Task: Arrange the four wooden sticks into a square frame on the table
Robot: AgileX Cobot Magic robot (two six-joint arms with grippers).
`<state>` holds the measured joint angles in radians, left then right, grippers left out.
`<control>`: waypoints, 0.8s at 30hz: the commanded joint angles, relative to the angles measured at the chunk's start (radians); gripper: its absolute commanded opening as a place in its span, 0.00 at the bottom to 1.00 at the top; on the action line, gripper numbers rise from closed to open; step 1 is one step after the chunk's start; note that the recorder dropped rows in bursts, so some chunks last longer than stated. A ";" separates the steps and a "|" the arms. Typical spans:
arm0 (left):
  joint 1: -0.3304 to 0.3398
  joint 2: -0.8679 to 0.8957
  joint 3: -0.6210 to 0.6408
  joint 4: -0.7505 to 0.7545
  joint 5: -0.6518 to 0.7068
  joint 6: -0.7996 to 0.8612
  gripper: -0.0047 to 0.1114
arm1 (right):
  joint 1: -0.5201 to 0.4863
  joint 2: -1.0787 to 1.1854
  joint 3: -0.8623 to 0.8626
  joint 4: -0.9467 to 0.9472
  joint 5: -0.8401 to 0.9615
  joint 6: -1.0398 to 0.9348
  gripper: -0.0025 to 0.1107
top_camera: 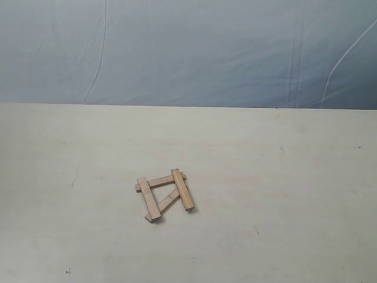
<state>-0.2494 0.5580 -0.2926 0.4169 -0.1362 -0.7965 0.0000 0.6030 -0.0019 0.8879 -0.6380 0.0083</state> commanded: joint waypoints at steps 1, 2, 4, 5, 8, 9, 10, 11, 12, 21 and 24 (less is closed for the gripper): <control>0.001 -0.161 0.006 -0.017 0.136 -0.011 0.04 | 0.000 -0.077 0.002 -0.352 -0.079 0.005 0.01; 0.001 -0.194 0.006 -0.017 0.164 -0.011 0.04 | 0.000 -0.077 0.002 -0.479 -0.117 0.005 0.01; 0.001 -0.234 0.006 -0.027 0.189 -0.011 0.04 | 0.000 -0.080 0.002 -0.746 -0.162 0.015 0.01; 0.001 -0.250 0.006 -0.027 0.189 -0.011 0.04 | 0.000 -0.087 0.002 -0.848 -0.152 0.024 0.01; 0.001 -0.280 0.006 -0.024 0.181 -0.011 0.04 | 0.000 -0.163 0.002 -0.985 0.005 0.051 0.01; 0.001 -0.284 0.006 -0.024 0.181 -0.011 0.04 | 0.000 -0.203 0.002 -0.996 0.093 0.063 0.01; 0.001 -0.284 0.006 -0.024 0.181 -0.011 0.04 | 0.000 -0.258 0.002 -0.996 0.221 0.078 0.01; 0.001 -0.284 0.006 -0.024 0.181 -0.011 0.04 | 0.002 -0.317 0.002 -0.973 0.357 0.107 0.01; 0.001 -0.284 0.006 -0.024 0.183 -0.011 0.04 | 0.005 -0.378 0.002 -0.925 0.485 0.137 0.01; 0.001 -0.284 0.006 0.012 0.190 0.004 0.04 | 0.000 -0.603 0.002 -0.753 1.008 0.212 0.01; 0.001 -0.284 0.006 0.104 0.217 0.023 0.04 | 0.000 -0.603 0.002 -0.821 1.008 0.224 0.01</control>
<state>-0.2494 0.2832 -0.2926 0.4513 0.0565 -0.7880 0.0000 0.0077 0.0031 0.1334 0.3632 0.2207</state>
